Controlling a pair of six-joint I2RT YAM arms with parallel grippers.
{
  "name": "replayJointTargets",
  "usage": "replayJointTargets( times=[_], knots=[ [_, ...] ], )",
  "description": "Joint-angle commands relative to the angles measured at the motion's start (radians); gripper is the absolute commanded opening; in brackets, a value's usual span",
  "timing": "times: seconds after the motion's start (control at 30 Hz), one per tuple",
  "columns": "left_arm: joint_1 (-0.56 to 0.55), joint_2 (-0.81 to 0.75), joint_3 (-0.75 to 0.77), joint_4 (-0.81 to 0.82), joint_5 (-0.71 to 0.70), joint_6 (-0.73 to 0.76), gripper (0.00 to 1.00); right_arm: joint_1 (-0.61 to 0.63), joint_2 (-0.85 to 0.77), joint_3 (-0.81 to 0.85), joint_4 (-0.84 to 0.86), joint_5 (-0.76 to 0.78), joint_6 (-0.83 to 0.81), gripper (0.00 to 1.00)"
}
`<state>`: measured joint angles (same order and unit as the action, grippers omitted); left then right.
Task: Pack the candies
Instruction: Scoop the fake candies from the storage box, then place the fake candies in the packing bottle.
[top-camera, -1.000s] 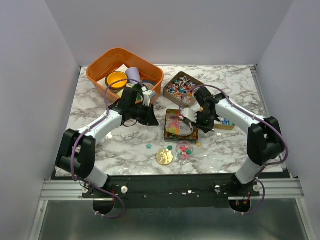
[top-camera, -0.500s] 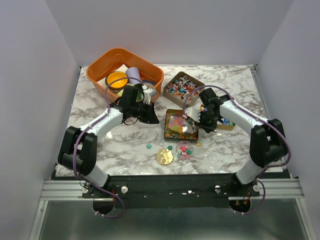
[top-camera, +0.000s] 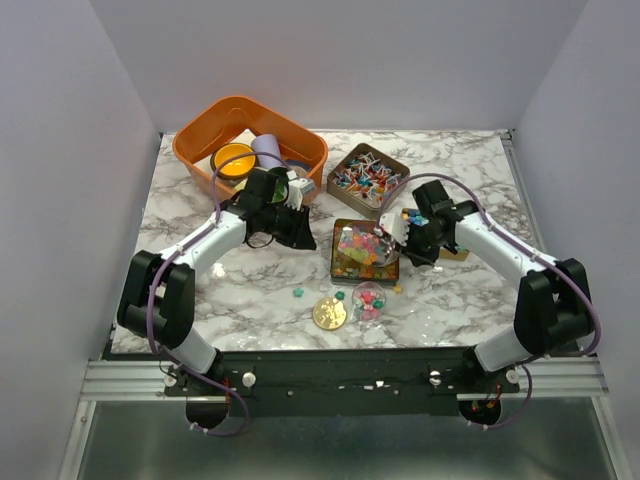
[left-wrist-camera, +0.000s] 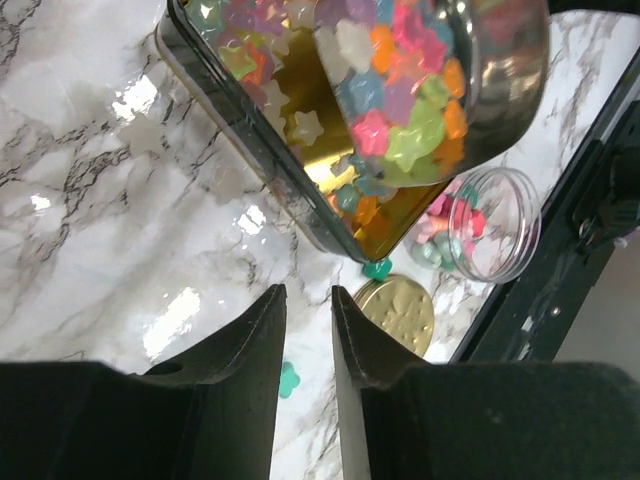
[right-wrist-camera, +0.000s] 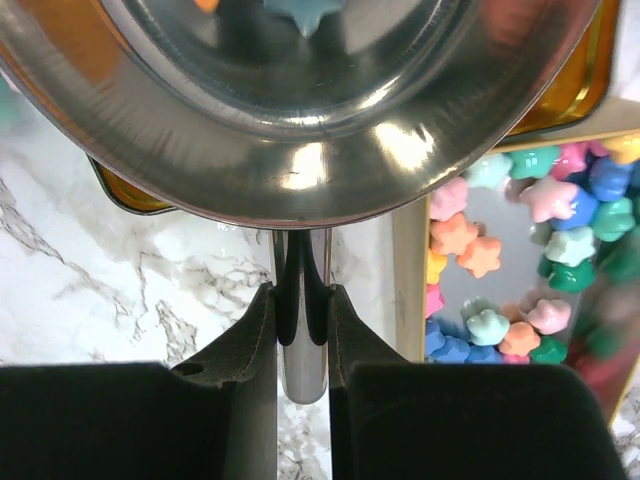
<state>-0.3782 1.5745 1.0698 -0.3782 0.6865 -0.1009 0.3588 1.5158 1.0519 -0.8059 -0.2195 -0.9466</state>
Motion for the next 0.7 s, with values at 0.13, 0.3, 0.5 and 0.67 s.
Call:
replayJointTargets(
  times=[0.13,0.3,0.5,0.67],
  knots=[
    [0.032,-0.071,0.047,-0.119,-0.013,0.122,0.38,-0.018,-0.085,0.007,0.07,-0.113,0.026,0.01],
    [0.061,-0.12,0.012,-0.059,-0.002,0.067,0.44,-0.03,-0.204,-0.001,-0.022,-0.099,-0.006,0.01],
    [0.065,-0.186,-0.028,-0.047,-0.06,0.095,0.59,-0.034,-0.361,-0.096,-0.156,-0.055,-0.13,0.01],
    [0.075,-0.208,-0.063,-0.1,-0.073,0.184,0.68,-0.034,-0.477,-0.138,-0.237,-0.018,-0.204,0.01]
  ],
)
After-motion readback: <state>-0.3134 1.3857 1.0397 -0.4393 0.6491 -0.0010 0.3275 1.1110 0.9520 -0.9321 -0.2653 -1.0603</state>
